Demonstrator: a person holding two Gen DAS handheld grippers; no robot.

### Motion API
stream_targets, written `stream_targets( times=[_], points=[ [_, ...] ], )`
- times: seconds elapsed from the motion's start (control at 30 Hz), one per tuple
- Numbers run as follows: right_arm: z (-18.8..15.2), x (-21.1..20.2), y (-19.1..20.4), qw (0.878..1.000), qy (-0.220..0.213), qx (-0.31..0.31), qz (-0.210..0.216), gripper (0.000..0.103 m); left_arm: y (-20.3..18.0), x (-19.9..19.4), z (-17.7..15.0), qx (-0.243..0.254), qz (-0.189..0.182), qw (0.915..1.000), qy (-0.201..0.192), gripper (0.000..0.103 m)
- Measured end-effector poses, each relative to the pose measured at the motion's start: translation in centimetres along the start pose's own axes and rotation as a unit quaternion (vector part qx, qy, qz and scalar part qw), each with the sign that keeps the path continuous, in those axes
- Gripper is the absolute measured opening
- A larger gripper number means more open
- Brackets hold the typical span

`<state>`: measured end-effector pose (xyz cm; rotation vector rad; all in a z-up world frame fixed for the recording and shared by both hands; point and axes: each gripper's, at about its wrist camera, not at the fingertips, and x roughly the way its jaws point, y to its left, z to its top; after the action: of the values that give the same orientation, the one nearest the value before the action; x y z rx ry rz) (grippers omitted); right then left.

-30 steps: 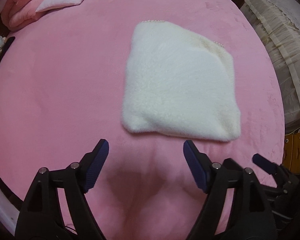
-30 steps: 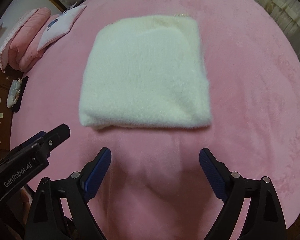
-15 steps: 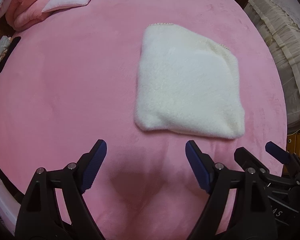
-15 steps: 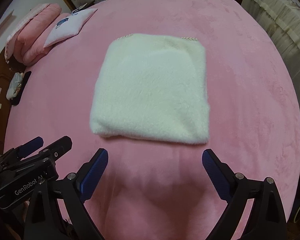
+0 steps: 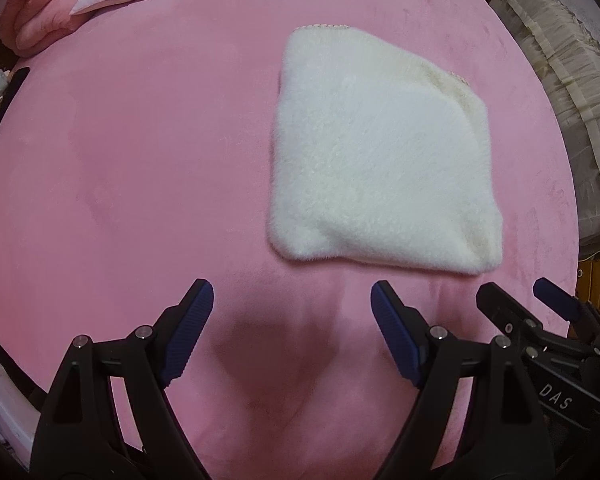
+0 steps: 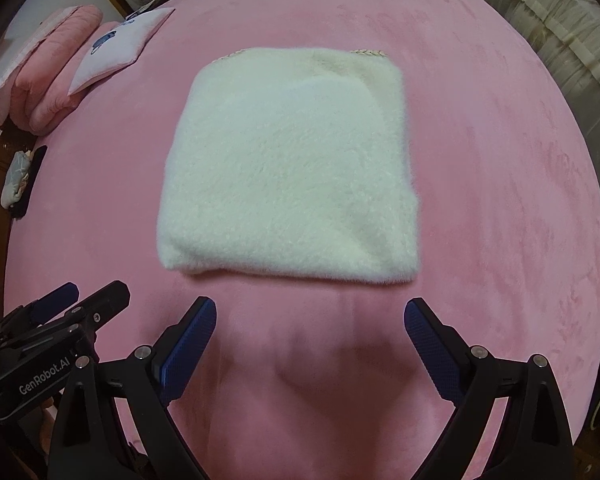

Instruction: Fold large clothes

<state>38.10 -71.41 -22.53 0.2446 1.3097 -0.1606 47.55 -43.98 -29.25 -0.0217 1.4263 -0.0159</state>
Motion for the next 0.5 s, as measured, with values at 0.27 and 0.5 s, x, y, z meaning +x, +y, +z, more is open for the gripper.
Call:
stream_targets(
  times=[0.27,0.5],
  points=[
    [2.4,0.6,-0.3,1.0,-0.005,0.008,-0.003,0.096,-1.3,0.8,2.9,0.007,0.0,1.0,0.004,0.079],
    [5.0,2.2,-1.2,1.0,-0.01,0.023,0.004,0.096,-1.9,2.9,6.4,0.005,-0.007,0.9999,0.008,0.079]
  ],
)
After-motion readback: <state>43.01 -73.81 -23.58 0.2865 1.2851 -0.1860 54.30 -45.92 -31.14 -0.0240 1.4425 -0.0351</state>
